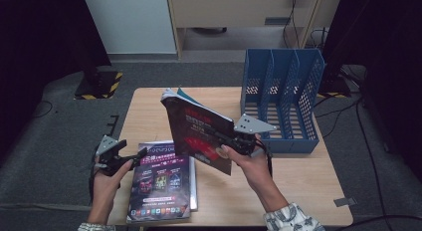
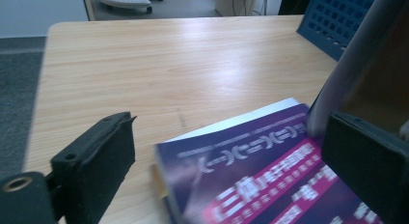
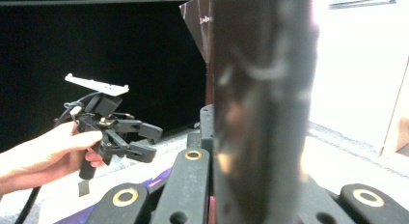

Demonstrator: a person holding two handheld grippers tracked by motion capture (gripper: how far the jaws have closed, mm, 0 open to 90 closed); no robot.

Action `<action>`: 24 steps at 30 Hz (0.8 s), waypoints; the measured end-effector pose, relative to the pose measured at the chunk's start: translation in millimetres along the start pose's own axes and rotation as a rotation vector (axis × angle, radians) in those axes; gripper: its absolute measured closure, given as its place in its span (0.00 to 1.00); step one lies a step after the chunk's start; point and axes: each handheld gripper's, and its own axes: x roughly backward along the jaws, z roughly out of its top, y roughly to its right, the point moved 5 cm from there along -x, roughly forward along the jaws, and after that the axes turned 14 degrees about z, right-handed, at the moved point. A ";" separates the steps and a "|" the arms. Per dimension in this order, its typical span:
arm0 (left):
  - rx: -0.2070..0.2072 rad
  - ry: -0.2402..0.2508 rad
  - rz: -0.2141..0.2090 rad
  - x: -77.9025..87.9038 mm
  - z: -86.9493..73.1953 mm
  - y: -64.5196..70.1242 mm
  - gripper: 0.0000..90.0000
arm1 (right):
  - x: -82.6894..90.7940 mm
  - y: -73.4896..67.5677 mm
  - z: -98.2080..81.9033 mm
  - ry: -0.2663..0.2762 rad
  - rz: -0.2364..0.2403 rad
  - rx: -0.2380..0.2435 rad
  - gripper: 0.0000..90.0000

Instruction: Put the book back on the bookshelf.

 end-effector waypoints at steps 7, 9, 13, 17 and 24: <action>0.050 -0.022 0.059 0.1 -8.5 -21.0 0.06 | -1.5 13.0 28.0 0.027 -0.033 0.015 0.96; 0.053 -0.024 0.055 -1.2 -10.3 -20.9 0.06 | -2.7 16.7 34.8 0.039 -0.038 0.033 0.96; 0.043 -0.042 0.070 -2.3 -13.1 -19.1 0.06 | -3.6 25.5 46.6 0.060 -0.055 0.057 0.96; 0.049 -0.033 0.067 -1.5 -12.9 -16.0 0.06 | 2.7 28.5 48.1 0.080 -0.082 0.045 0.96; 0.029 -0.057 0.068 -4.6 -15.7 -14.5 0.06 | 9.9 35.8 42.7 0.076 -0.123 0.017 0.96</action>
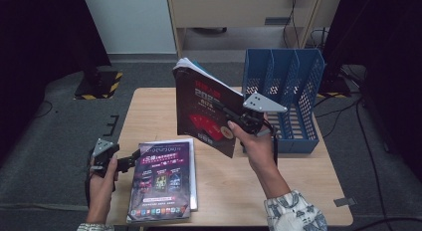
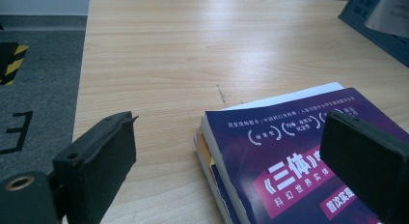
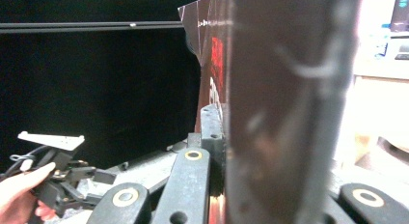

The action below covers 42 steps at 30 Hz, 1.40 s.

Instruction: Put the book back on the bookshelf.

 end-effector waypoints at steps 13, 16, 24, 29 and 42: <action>0.008 -0.018 0.000 -2.4 -0.5 -1.0 0.06 | 21.1 6.0 10.1 0.043 -0.060 -0.016 0.96; 0.010 -0.026 0.013 -5.0 -0.3 -0.2 0.06 | 29.2 8.2 11.9 0.041 -0.110 -0.002 0.96; 0.003 -0.033 0.007 -7.7 -0.8 -0.1 0.06 | 39.5 17.3 9.2 0.034 -0.198 -0.004 0.96; -0.001 -0.037 0.013 -7.2 -1.9 0.7 0.06 | 44.5 14.4 15.6 0.071 -0.180 -0.055 0.96; -0.034 -0.043 0.014 -9.8 -2.1 3.9 0.06 | 65.1 34.3 42.1 0.084 -0.239 -0.100 0.96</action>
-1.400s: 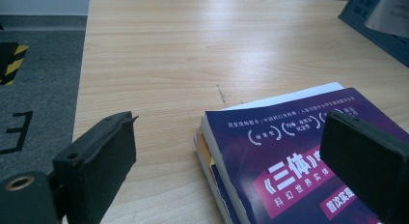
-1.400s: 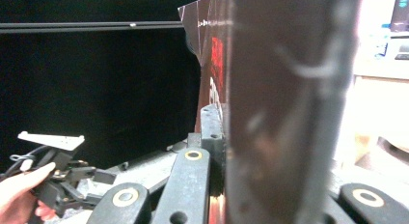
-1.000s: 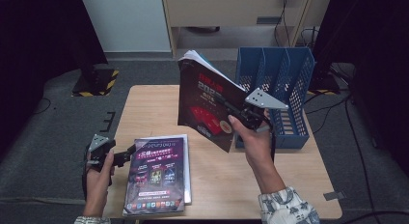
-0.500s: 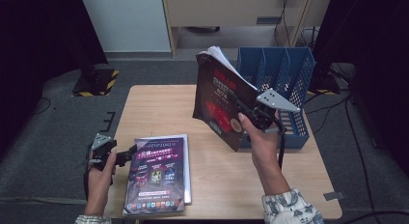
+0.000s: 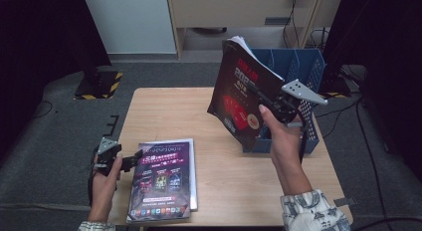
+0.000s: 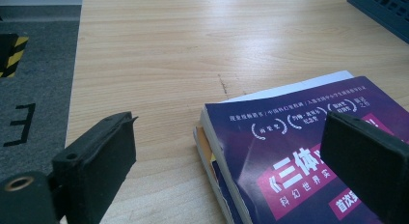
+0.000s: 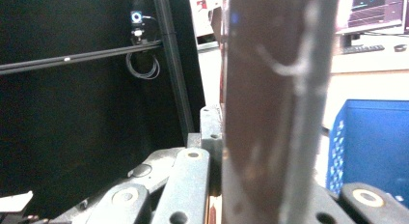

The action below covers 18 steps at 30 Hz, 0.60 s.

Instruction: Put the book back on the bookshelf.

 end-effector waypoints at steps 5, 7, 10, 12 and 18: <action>-0.023 -0.014 -0.001 -1.9 -1.1 4.7 0.06 | 3.5 8.6 10.8 -0.008 -0.036 0.009 0.96; -0.031 -0.016 0.002 -1.7 -1.3 5.8 0.06 | 6.1 12.4 13.8 -0.013 -0.053 0.018 0.96; -0.047 -0.020 0.011 -2.3 -1.9 5.3 0.06 | 14.8 19.9 17.9 -0.006 -0.079 0.017 0.96; -0.038 -0.021 0.013 -3.0 -1.8 4.3 0.06 | 22.5 25.3 20.1 -0.001 -0.098 0.019 0.96; -0.028 -0.016 0.023 -3.8 -1.4 1.4 0.06 | 39.4 33.0 23.5 -0.037 -0.144 0.051 0.96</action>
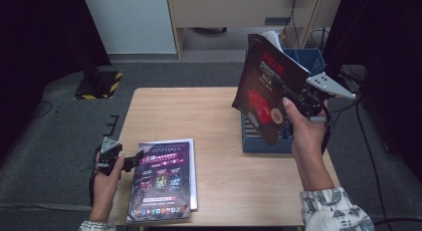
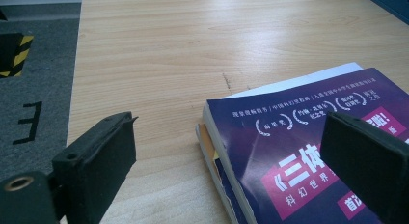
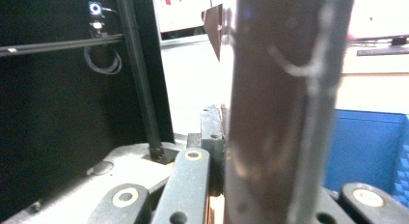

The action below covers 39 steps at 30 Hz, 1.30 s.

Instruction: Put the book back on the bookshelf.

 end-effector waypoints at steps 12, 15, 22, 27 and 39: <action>-0.014 -0.007 0.001 -0.2 -0.8 4.4 0.06 | 23.0 29.6 0.7 -0.008 -0.104 0.010 0.96; -0.019 -0.008 -0.002 -0.4 -1.5 5.7 0.06 | 20.3 36.5 -2.2 -0.006 -0.129 0.013 0.96; -0.028 -0.007 -0.004 0.0 -1.6 7.7 0.06 | -1.3 51.1 -8.9 -0.022 -0.197 0.015 0.96; -0.039 -0.011 -0.006 0.0 -2.2 9.4 0.06 | -18.2 60.6 -16.8 -0.023 -0.228 0.004 0.96; -0.039 0.004 0.013 -0.1 0.4 7.8 0.06 | -48.8 60.2 -29.8 -0.005 -0.234 -0.035 0.95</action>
